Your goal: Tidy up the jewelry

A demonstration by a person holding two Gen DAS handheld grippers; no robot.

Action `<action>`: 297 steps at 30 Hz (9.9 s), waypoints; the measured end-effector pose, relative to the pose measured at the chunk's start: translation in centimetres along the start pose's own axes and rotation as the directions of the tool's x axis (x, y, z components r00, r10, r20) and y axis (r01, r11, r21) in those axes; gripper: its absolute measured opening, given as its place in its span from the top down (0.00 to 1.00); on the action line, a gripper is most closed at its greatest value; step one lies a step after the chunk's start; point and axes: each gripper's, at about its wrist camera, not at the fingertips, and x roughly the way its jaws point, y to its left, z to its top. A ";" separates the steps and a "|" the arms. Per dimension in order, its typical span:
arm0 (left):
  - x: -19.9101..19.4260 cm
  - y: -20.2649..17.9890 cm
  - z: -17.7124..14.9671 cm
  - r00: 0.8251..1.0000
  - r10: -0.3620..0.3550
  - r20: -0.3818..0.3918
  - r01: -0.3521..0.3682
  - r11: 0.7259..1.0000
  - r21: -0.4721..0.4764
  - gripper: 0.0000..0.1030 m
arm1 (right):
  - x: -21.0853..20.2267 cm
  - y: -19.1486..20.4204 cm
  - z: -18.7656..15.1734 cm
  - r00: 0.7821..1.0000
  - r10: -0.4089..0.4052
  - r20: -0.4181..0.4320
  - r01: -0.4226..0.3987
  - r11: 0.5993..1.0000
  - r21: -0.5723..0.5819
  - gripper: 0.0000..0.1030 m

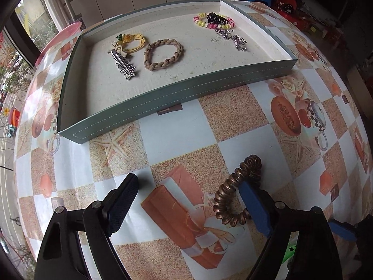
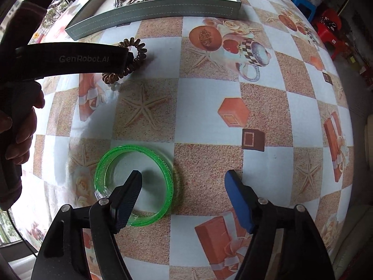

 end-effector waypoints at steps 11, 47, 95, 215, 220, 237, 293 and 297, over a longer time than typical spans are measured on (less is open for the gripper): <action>-1.3 -1.4 0.1 0.999 -0.029 0.027 0.028 0.998 0.050 0.47 | -0.1 3.5 -0.6 1.000 -0.014 0.020 0.015 0.996 -0.082 0.40; -11.8 7.0 0.5 0.983 -0.048 0.176 0.087 0.971 -0.223 0.76 | -6.0 -7.2 8.1 0.956 0.251 0.153 -0.274 0.948 0.160 0.93; -2.7 7.9 13.4 0.987 0.120 0.104 -0.085 0.954 -0.288 0.76 | 1.2 -7.8 28.0 0.979 0.163 0.121 -0.174 0.980 0.094 0.94; -10.5 5.1 4.5 0.967 0.190 0.167 -0.128 0.937 -0.325 0.00 | -4.9 -6.9 17.1 0.955 0.120 0.270 -0.146 0.986 0.076 0.00; -11.8 4.9 2.7 0.957 0.200 0.209 -0.122 0.934 -0.335 0.00 | -6.1 -6.6 14.9 0.938 0.102 0.332 -0.134 0.988 0.076 0.00; -13.1 5.5 -0.7 0.932 0.243 0.268 -0.142 0.927 -0.347 0.00 | -8.1 -4.2 10.6 0.892 0.039 0.450 -0.065 0.997 0.041 0.00; -13.0 4.7 -2.2 0.927 0.255 0.275 -0.153 0.927 -0.342 0.00 | -7.8 -3.8 8.9 0.877 0.030 0.479 -0.058 0.997 0.043 0.00; -12.9 4.6 -2.2 0.928 0.255 0.274 -0.155 0.928 -0.340 0.00 | -7.8 -3.8 8.9 0.878 0.030 0.479 -0.057 0.997 0.042 0.00</action>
